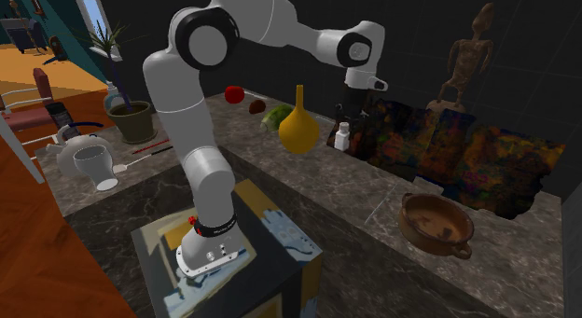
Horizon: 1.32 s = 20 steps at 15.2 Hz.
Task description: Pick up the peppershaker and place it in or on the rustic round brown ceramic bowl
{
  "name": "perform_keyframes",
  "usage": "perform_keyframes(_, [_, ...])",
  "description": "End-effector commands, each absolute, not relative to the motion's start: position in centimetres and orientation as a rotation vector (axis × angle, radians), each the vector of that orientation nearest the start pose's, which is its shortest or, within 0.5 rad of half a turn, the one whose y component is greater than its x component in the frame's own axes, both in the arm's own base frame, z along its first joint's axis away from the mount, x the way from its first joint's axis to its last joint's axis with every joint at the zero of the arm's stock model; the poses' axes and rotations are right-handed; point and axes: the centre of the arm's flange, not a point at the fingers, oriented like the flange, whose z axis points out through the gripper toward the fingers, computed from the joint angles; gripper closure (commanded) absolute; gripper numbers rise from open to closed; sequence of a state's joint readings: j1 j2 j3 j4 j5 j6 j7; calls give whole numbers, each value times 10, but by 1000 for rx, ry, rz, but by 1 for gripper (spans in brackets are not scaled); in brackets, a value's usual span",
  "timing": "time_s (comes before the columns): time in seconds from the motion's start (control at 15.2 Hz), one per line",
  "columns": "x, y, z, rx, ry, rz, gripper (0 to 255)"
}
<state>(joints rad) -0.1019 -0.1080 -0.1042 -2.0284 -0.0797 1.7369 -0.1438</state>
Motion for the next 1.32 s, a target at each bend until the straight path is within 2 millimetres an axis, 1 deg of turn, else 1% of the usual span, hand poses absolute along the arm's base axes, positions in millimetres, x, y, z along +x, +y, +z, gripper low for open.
perform_keyframes(0.0, [495, -139, 482, -3160, 62, 305, 255])
perform_keyframes(1.25, [519, -389, 487, -3160, 62, 305, 255])
